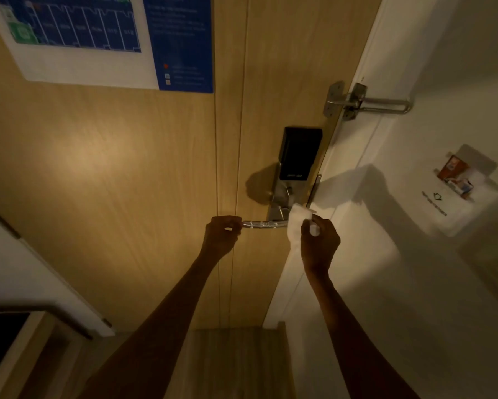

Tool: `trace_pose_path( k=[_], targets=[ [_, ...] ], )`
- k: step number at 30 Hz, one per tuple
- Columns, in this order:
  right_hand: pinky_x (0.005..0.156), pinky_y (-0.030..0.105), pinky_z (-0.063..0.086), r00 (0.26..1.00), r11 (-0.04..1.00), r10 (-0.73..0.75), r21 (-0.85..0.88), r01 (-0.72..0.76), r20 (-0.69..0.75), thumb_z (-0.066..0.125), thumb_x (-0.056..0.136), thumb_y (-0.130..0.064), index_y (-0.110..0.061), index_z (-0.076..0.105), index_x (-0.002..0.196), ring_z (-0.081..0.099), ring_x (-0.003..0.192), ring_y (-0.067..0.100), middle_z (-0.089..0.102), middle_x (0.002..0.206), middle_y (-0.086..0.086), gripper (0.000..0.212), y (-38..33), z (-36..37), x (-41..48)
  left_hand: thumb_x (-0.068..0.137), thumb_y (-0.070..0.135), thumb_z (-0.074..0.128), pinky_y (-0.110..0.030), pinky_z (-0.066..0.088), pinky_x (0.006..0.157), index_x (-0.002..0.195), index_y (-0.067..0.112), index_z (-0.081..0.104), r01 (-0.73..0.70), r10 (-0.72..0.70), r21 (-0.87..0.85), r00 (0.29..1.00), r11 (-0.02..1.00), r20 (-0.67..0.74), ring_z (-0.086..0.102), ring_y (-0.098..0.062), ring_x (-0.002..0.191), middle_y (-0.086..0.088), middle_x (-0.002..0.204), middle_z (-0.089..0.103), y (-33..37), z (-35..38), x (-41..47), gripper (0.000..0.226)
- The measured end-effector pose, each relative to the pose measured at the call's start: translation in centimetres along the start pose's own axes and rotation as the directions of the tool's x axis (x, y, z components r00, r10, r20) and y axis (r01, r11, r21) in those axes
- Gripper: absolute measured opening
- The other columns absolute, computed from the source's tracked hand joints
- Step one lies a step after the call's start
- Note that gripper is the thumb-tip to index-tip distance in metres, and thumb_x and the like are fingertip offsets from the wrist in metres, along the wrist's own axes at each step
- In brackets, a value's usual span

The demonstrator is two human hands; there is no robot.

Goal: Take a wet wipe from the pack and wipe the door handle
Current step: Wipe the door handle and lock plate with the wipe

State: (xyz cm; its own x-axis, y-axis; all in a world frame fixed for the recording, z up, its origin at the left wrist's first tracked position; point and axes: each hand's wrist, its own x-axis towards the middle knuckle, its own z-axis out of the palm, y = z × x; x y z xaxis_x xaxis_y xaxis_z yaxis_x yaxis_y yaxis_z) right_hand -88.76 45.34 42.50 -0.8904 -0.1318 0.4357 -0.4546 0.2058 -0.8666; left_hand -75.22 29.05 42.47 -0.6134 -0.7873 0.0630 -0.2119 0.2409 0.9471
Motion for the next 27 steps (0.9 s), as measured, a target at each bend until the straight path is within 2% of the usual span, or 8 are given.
trace_pose_path(
  k=[4,9,12,14,18,21,24,27],
  targets=[
    [0.089,0.034,0.054,0.985,0.982,-0.169,-0.091,0.166,-0.025,0.07,0.085,-0.012,-0.004,0.069,0.102,0.065,0.097,0.022,0.068,0.105,0.013,0.019,0.1,0.7,-0.1,0.08,-0.002,0.068,-0.043,0.06,0.073,0.088,0.006,0.076,-0.087,0.087,0.061,0.996,0.994,-0.01,0.072,-0.029,0.073,-0.014,0.083,0.074,-0.6,0.2,0.2,0.014],
    [0.082,0.028,0.059,0.911,0.959,-0.25,-0.044,0.279,0.328,0.07,0.084,-0.007,-0.006,0.065,0.115,0.065,0.1,0.022,0.057,0.12,0.011,0.032,1.7,1.8,-1.0,0.079,-0.002,0.069,-0.036,0.06,0.072,0.085,0.008,0.076,-0.077,0.078,0.054,0.997,0.996,-0.007,0.071,-0.024,0.075,-0.012,0.085,0.075,-0.8,0.2,0.6,0.013],
    [0.082,0.011,0.051,0.869,0.961,-0.239,-0.02,0.274,0.433,0.07,0.082,-0.007,-0.006,0.06,0.123,0.062,0.101,0.017,0.047,0.128,0.012,0.042,2.2,1.8,-1.0,0.08,0.0,0.07,-0.032,0.06,0.073,0.091,0.006,0.076,-0.059,0.06,0.035,0.998,0.998,-0.019,0.072,-0.023,0.075,-0.011,0.084,0.075,-0.6,0.4,0.5,0.013],
    [0.083,0.012,0.051,0.845,0.951,-0.249,-0.045,0.306,0.474,0.071,0.081,-0.005,-0.006,0.058,0.126,0.061,0.1,0.016,0.044,0.13,0.013,0.047,2.4,1.6,-0.7,0.08,0.001,0.07,-0.025,0.059,0.07,0.092,0.005,0.075,-0.073,0.074,0.043,0.997,0.996,-0.024,0.071,-0.019,0.073,-0.01,0.085,0.075,-0.5,0.5,0.5,0.014],
    [0.088,0.024,0.055,0.8,0.922,-0.309,-0.045,0.385,0.514,0.067,0.086,-0.005,-0.007,0.06,0.124,0.063,0.108,0.026,0.047,0.13,0.016,0.039,2.9,1.5,0.8,0.078,0.001,0.071,-0.015,0.055,0.066,0.089,0.006,0.077,-0.121,0.124,0.083,0.992,0.989,-0.036,0.069,-0.009,0.07,-0.008,0.087,0.076,-0.8,0.6,0.6,0.013],
    [0.087,0.008,0.047,0.778,0.906,-0.333,-0.046,0.42,0.532,0.067,0.087,-0.011,-0.008,0.065,0.118,0.064,0.107,0.024,0.054,0.126,0.014,0.031,3.0,1.5,1.7,0.078,0.0,0.071,-0.021,0.058,0.07,0.089,0.008,0.077,-0.112,0.115,0.089,0.993,0.99,-0.031,0.069,-0.008,0.071,-0.009,0.087,0.076,-1.0,0.5,0.7,0.015],
    [0.078,0.01,0.051,0.805,0.924,-0.313,-0.034,0.381,0.504,0.07,0.085,-0.019,-0.008,0.069,0.109,0.068,0.094,0.021,0.059,0.116,0.012,0.026,2.8,1.4,2.0,0.078,0.001,0.071,-0.033,0.06,0.072,0.09,0.007,0.076,-0.114,0.116,0.075,0.993,0.991,-0.017,0.071,-0.02,0.072,-0.01,0.084,0.076,-0.8,0.3,0.8,0.015],
    [0.072,0.018,0.056,0.847,0.942,-0.299,-0.009,0.337,0.44,0.072,0.083,-0.02,-0.006,0.07,0.104,0.07,0.088,0.021,0.062,0.113,0.013,0.026,2.5,1.6,1.8,0.079,0.001,0.07,-0.03,0.058,0.072,0.092,0.008,0.076,-0.112,0.114,0.095,0.993,0.989,-0.013,0.071,-0.02,0.073,-0.009,0.086,0.075,-0.7,0.3,0.7,0.016]
  ],
)
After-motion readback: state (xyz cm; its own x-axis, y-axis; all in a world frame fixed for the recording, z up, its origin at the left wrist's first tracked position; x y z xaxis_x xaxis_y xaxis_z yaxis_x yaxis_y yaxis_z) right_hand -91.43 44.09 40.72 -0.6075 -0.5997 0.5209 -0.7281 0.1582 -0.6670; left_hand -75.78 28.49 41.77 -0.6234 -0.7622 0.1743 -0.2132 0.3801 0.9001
